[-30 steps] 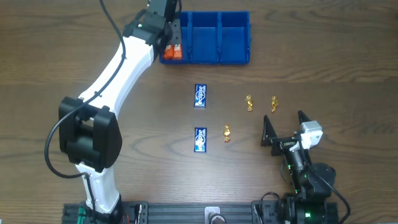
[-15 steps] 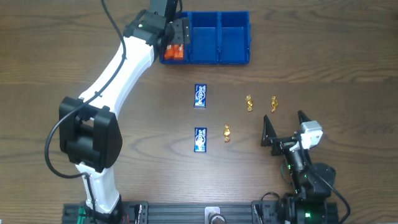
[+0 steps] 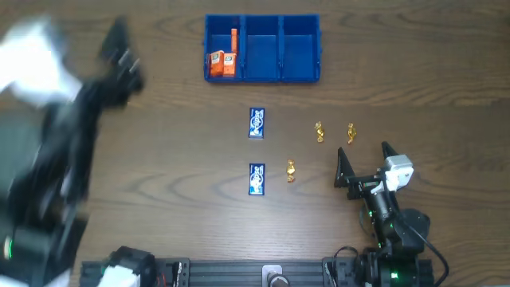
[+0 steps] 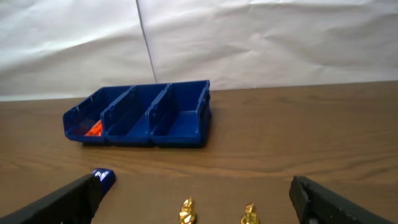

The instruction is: Sort Candies Into Trays

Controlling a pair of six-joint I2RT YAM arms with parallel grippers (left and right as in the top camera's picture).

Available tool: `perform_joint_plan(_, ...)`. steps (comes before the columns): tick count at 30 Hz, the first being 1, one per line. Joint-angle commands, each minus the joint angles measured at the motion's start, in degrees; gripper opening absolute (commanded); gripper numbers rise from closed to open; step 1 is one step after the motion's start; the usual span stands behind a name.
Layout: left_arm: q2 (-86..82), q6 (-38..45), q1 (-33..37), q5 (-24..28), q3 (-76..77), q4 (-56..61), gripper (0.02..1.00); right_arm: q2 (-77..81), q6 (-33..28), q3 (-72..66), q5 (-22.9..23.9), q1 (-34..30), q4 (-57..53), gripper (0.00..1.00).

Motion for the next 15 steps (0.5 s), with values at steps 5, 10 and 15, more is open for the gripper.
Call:
perform_joint_plan(5, -35.2, 7.8, 10.4, 5.2, -39.8, 5.7, 1.0, -0.3, -0.5, -0.2, -0.3, -0.2, -0.1, 1.0)
perform_joint_plan(10, -46.2, 8.6, 13.7, 10.6, -53.9, 7.3, 0.998, -0.3, -0.5, -0.2, -0.3, -0.2, -0.1, 1.0)
perform_joint_plan(15, -48.8, 8.5, 13.9, 10.9, -65.0, 10.9, 0.998, -0.3, -0.5, -0.2, -0.3, -0.2, -0.1, 0.998)
